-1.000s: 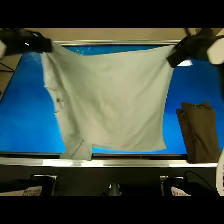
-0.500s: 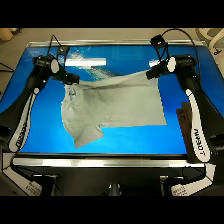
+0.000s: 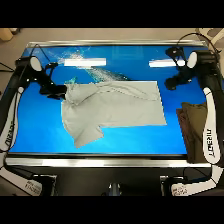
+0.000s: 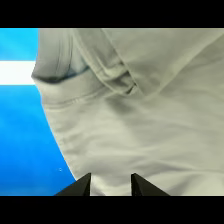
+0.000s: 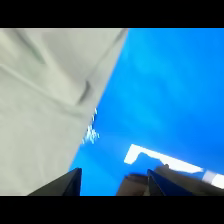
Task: Fold the shirts.
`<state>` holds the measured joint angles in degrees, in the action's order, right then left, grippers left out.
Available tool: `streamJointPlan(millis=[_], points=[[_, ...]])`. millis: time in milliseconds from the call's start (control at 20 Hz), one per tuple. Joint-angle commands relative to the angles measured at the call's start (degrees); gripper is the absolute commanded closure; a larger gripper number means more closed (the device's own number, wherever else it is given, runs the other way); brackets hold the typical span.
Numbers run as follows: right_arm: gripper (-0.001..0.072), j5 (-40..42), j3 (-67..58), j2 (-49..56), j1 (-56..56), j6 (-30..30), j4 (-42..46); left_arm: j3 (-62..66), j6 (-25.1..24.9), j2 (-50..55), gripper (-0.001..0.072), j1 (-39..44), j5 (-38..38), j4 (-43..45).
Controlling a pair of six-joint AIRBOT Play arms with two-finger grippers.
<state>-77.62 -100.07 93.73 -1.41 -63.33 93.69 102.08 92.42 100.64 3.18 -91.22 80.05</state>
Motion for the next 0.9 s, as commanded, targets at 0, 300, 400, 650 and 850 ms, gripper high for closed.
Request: streamJointPlan(millis=[0, 300, 400, 650, 850], points=[[0.0302, -14.0, 2.2, -0.7, -6.2, 4.0, -1.9, -14.1, -1.7, -7.1, 0.0380, -4.8, -1.3, -7.2], [0.0302, -12.9, 5.7, -0.7, -7.3, 4.6, -10.7, -46.5, -1.0, -20.2, 0.0320, -10.1, 20.2, -10.7], [0.0302, -12.9, 5.8, -0.6, -7.3, 4.8, -11.2, -49.2, -2.3, -19.2, 0.0310, -10.7, 23.1, -15.2], [0.0302, -13.5, 5.8, -0.6, -7.3, 6.2, -10.6, -49.6, -2.6, -16.5, 0.0311, -8.5, 27.7, -17.2], [0.0280, -15.3, 6.0, -0.6, -7.3, 6.1, -9.4, -49.6, -0.7, -16.4, 0.0543, -7.6, 32.7, -17.1]])
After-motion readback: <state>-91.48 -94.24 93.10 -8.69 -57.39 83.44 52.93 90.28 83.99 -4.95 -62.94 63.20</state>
